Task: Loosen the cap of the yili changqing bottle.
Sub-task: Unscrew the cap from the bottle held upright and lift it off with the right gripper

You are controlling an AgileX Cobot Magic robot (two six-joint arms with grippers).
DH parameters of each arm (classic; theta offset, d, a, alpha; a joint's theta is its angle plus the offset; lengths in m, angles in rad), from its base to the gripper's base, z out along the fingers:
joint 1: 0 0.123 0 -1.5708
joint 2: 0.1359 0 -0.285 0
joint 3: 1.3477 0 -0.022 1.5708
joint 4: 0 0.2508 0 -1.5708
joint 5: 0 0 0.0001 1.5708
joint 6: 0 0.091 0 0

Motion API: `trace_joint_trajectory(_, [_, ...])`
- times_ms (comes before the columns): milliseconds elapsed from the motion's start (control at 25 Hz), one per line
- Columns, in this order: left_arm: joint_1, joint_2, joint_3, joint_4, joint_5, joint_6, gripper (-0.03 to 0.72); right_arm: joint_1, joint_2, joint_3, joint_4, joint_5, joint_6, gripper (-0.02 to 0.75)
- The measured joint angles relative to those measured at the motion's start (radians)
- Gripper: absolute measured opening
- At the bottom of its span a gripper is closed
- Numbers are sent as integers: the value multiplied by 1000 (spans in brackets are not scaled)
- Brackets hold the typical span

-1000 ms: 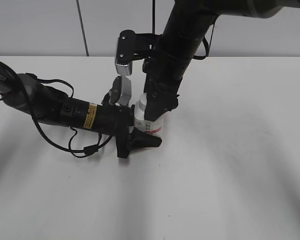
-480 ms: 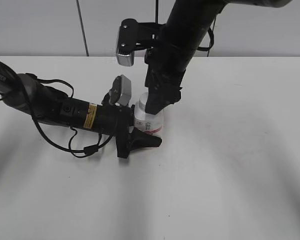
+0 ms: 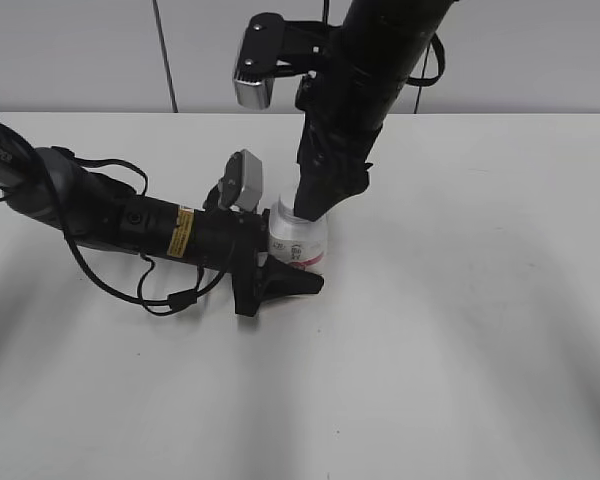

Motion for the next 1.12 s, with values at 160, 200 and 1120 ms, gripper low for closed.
trace_joint_trajectory(160, [0, 2, 0, -2, -3, 0, 433, 0, 0, 0, 0, 1, 12, 586])
trace_joint_trajectory(200, [0, 5, 0, -2, -3, 0, 440, 0, 0, 0, 0, 2, 16, 586])
trace_joint_trajectory(1120, [58, 12, 0, 9, -156, 1, 465, 0, 0, 0, 0, 3, 50, 586])
